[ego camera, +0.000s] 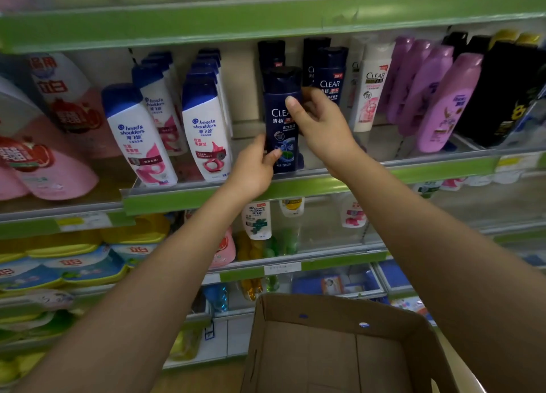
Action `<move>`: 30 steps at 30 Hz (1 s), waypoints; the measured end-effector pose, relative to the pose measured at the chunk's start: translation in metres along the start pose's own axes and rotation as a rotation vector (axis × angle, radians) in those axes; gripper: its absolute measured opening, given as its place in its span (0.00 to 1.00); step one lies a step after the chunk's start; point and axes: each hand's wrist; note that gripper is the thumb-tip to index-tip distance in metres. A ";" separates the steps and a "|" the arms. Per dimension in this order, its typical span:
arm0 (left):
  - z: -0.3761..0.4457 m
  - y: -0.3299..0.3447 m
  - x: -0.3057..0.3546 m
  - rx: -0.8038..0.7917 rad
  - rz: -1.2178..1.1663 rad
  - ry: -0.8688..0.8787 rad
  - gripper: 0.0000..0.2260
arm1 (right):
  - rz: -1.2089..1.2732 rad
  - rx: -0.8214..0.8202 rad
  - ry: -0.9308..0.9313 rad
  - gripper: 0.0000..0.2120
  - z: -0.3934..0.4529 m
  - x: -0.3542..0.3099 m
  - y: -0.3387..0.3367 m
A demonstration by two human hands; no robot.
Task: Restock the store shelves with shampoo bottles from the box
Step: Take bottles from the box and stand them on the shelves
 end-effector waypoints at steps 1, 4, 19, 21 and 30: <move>-0.003 0.001 -0.002 0.006 0.010 0.016 0.16 | 0.021 -0.007 0.009 0.14 -0.002 0.000 0.000; -0.014 0.005 -0.008 0.091 -0.010 0.065 0.17 | 0.056 -0.010 0.048 0.15 -0.007 0.001 -0.003; -0.086 0.046 0.032 0.149 -0.190 0.060 0.15 | -0.096 0.270 0.154 0.05 -0.023 -0.002 -0.072; -0.080 0.052 0.039 0.087 -0.207 0.068 0.17 | -0.107 0.285 0.159 0.06 -0.018 -0.003 -0.079; -0.018 0.094 0.060 0.148 -0.133 0.008 0.22 | -0.115 0.207 0.166 0.13 0.031 0.015 -0.097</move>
Point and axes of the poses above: each hand's wrist, its own z-axis towards the middle knuckle, its own y-axis out of the palm, x = y × z, and after that the axes turned 9 degrees about x, right-handed
